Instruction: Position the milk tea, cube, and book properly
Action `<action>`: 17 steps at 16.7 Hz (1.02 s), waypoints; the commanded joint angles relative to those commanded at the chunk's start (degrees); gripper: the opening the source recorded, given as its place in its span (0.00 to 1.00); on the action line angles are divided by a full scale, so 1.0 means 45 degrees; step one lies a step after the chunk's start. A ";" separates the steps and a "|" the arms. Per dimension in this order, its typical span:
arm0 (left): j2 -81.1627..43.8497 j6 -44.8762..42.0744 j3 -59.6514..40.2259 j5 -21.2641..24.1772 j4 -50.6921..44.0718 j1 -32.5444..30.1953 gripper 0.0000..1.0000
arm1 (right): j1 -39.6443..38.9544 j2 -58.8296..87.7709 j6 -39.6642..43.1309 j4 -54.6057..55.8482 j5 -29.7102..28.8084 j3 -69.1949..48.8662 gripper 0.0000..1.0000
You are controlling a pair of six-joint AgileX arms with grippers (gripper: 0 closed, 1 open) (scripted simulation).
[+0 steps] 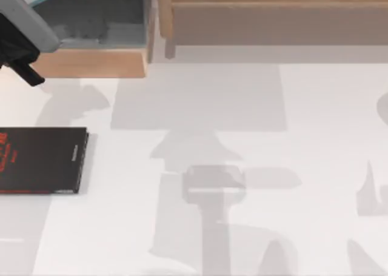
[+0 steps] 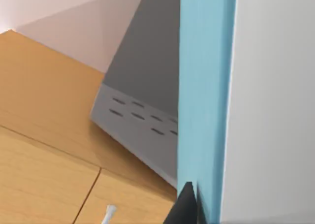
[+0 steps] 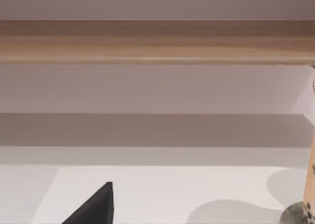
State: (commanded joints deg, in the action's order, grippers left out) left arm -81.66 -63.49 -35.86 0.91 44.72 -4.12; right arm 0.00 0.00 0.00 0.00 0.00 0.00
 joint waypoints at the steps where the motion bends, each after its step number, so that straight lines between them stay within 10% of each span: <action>1: 0.0211 -0.0983 0.0865 0.0102 0.0149 0.0191 0.00 | 0.0000 0.0000 0.0000 0.0000 0.0000 0.0000 1.00; 8: -0.0084 -0.5835 0.5825 0.0564 0.0537 0.1200 0.00 | 0.0000 0.0000 0.0000 0.0000 0.0000 0.0000 1.00; 17: -0.0390 -0.6513 0.6450 0.0597 0.0648 0.1298 0.00 | 0.0000 0.0000 0.0000 0.0000 0.0000 0.0000 1.00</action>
State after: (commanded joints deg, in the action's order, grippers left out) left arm -83.41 -92.80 -6.84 3.59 47.63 1.72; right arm 0.00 0.00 0.00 0.00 0.00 0.00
